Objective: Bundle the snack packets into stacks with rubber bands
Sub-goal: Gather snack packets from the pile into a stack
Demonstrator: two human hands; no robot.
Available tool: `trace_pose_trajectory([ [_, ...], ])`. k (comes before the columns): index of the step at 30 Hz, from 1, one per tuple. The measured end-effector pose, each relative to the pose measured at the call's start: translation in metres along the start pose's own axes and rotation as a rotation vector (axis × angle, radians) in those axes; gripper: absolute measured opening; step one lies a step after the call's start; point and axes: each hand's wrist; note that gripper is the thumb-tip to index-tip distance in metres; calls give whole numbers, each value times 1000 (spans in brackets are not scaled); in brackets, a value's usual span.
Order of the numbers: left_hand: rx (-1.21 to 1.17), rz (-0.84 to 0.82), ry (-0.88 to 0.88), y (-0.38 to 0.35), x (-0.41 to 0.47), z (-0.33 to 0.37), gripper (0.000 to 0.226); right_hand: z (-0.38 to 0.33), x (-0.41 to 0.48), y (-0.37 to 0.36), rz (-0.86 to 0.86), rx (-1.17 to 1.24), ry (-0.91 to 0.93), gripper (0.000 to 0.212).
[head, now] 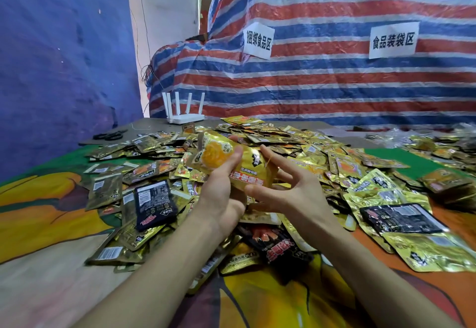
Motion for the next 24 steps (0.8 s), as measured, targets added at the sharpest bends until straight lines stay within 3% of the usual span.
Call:
trace_pose_trajectory([
  [4,81,-1,-13,-2,-2,-11,14,2,1,0,-7,-125,85,81],
  [8,97,3,-13,-5,-5,-16,39,3,0,-3,-16,-167,131,77],
  [13,20,-86,67,-5,-6,-12,14,3,1,-3,-1,-218,153,64],
  [17,-38,-63,123,-6,-4,-10,18,2,-1,-2,-36,-236,129,63],
  [22,-80,-127,88,0,-4,-8,31,0,1,6,151,-170,44,43],
  [24,-59,-177,97,0,-6,-8,26,-5,2,9,75,-128,-47,34],
])
Point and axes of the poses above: each hand's wrist, its own x-axis towards the middle knuckle, its own y-axis out of the back of the hand, z = x × y, and after that the axes turned 7 degrees about y, right-handed
